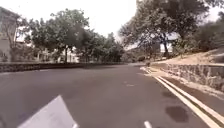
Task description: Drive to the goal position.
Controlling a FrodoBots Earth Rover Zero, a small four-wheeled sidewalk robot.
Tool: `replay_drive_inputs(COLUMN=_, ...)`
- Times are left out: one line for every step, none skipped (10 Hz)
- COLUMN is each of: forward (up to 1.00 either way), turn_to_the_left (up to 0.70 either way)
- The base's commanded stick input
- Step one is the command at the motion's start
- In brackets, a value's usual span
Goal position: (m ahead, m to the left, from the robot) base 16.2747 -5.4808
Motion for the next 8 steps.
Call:
replay_drive_inputs(forward=0.5, turn_to_the_left=0.0)
replay_drive_inputs(forward=0.5, turn_to_the_left=0.0)
replay_drive_inputs(forward=0.5, turn_to_the_left=0.0)
replay_drive_inputs(forward=0.5, turn_to_the_left=0.0)
replay_drive_inputs(forward=0.5, turn_to_the_left=0.0)
replay_drive_inputs(forward=0.5, turn_to_the_left=0.0)
replay_drive_inputs(forward=0.5, turn_to_the_left=0.0)
replay_drive_inputs(forward=0.5, turn_to_the_left=0.0)
